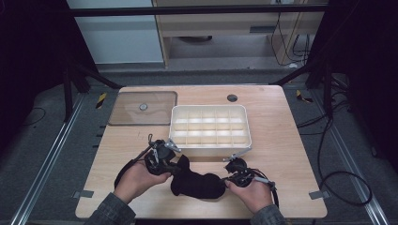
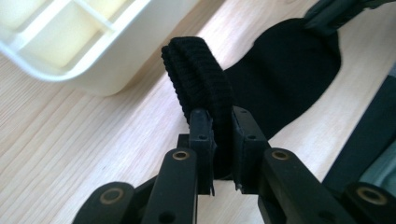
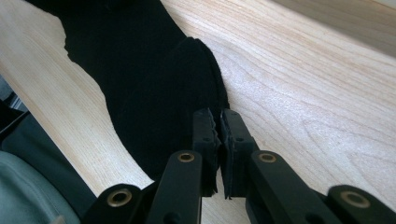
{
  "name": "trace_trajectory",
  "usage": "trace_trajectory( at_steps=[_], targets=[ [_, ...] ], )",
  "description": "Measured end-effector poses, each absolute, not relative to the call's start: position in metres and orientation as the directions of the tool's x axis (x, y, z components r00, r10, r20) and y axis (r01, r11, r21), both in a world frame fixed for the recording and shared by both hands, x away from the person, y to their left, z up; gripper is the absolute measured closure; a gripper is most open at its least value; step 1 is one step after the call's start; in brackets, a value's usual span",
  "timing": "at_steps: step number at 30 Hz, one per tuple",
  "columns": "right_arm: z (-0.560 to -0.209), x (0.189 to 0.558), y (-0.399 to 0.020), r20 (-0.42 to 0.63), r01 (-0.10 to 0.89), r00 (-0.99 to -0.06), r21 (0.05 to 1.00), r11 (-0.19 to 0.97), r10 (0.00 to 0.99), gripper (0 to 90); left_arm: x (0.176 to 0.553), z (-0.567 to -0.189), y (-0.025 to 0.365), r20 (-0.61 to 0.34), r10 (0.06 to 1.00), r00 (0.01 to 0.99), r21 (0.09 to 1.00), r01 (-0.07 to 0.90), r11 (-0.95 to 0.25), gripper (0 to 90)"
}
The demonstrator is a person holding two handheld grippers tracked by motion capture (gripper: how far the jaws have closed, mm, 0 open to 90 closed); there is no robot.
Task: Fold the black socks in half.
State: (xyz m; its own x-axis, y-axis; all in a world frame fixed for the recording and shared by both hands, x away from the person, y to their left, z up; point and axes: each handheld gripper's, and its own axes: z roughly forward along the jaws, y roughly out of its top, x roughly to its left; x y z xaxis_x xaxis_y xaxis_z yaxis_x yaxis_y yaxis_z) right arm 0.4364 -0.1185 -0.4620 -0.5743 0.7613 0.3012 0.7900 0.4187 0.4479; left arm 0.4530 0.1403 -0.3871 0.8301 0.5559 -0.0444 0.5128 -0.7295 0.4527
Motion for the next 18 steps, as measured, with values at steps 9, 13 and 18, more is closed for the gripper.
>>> trace_trajectory(
  at_steps=[9,13,18],
  targets=[
    [-0.462,0.436,-0.122,0.304,0.792,-0.572,0.447,0.416,0.762,86.1,0.448,-0.391,0.115,-0.038,0.512,0.858,0.437,0.475,-0.764,79.9],
    [-0.462,0.436,-0.123,0.304,0.791,-0.572,0.449,0.415,0.762,86.1,0.448,-0.395,0.105,-0.04,0.504,0.863,0.433,0.47,-0.77,79.9],
    [-0.463,0.436,-0.124,0.309,0.793,-0.569,0.451,0.409,0.762,86.0,0.446,-0.399,0.092,-0.049,0.491,0.87,0.432,0.462,-0.775,79.9]
  ],
)
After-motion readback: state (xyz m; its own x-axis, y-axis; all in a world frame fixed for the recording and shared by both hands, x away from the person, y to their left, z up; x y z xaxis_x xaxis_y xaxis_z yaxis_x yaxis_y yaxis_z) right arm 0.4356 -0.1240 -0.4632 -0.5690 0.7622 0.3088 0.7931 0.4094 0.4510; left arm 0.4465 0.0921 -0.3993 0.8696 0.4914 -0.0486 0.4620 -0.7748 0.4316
